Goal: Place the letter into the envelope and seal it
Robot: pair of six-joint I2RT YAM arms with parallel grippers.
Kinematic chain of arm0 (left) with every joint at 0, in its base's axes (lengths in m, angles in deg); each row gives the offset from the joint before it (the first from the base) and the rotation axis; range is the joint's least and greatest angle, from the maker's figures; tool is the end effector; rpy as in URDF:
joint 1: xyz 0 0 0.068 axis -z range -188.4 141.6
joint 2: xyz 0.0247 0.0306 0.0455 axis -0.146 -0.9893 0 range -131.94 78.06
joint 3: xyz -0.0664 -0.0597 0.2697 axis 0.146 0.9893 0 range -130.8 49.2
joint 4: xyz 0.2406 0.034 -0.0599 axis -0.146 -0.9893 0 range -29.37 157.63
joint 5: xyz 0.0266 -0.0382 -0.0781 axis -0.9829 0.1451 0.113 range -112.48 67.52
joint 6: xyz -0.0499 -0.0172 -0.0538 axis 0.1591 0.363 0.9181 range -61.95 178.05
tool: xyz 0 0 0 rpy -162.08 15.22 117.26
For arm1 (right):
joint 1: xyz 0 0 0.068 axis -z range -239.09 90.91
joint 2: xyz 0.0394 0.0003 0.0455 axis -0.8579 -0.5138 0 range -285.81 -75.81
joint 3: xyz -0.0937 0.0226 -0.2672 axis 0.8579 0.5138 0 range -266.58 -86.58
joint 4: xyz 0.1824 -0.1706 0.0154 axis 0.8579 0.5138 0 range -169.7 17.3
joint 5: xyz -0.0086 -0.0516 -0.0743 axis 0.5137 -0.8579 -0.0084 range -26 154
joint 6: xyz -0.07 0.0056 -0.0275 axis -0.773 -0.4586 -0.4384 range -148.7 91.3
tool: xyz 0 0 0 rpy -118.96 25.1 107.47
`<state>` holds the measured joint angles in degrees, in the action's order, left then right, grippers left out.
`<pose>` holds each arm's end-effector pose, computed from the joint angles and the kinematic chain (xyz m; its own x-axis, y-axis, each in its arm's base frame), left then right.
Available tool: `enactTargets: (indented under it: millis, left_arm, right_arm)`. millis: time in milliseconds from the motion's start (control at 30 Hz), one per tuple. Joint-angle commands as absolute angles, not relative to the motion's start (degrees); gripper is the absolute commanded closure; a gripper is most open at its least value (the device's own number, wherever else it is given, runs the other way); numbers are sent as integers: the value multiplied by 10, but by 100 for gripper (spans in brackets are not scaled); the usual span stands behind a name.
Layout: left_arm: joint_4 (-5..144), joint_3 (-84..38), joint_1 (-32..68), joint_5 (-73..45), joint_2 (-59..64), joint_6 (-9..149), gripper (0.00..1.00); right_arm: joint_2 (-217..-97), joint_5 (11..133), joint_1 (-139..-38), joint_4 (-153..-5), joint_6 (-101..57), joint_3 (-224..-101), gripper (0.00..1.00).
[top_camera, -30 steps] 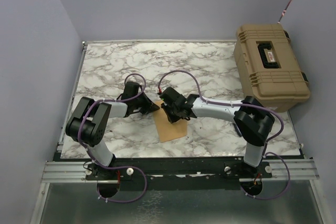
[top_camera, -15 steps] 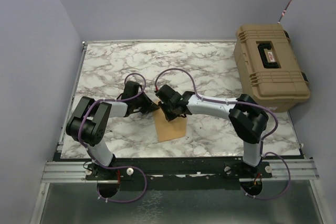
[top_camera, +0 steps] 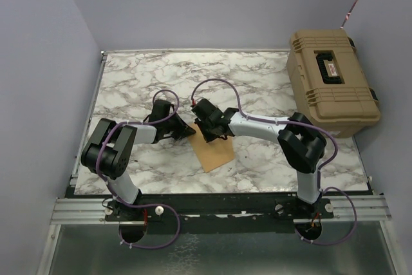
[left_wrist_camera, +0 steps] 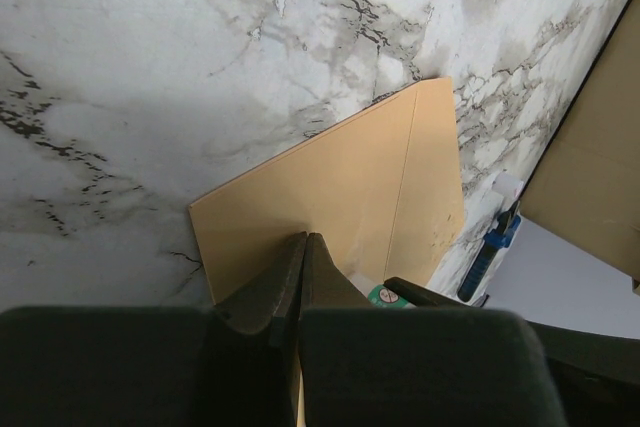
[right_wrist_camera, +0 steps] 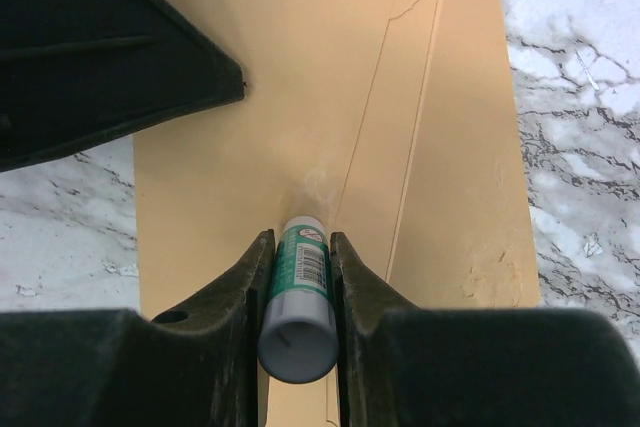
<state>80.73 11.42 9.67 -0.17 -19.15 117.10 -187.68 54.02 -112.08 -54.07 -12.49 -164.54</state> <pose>0.2935 -0.1211 0.1208 -0.8134 -0.5693 -0.1196 -0.3140 0.6029 -0.7334 0.2607 0.3277 0.1713 -0.7031 -0.4760 -0.5283 -0.5597 0.8287 -0.0019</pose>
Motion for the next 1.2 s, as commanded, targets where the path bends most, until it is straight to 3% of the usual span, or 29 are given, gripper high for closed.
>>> enactTargets:
  millis: [0,400,733,1167]
  left_arm:
    - [722,137,94,-84,-232,1134,100]
    - [717,139,94,-96,-246,1142,100]
    - [716,141,94,-99,-243,1139,100]
    - [715,138,94,-100,-245,1132,100]
  right_arm:
    - [-1871,590,-1121,-547,-145,-1616,99]
    - [-1804,630,-1132,-570,-169,-1517,99]
    - [-1852,518,-1123,-600,-140,-1562,99]
    - [-1876,536,-1110,-623,-142,-1607,99]
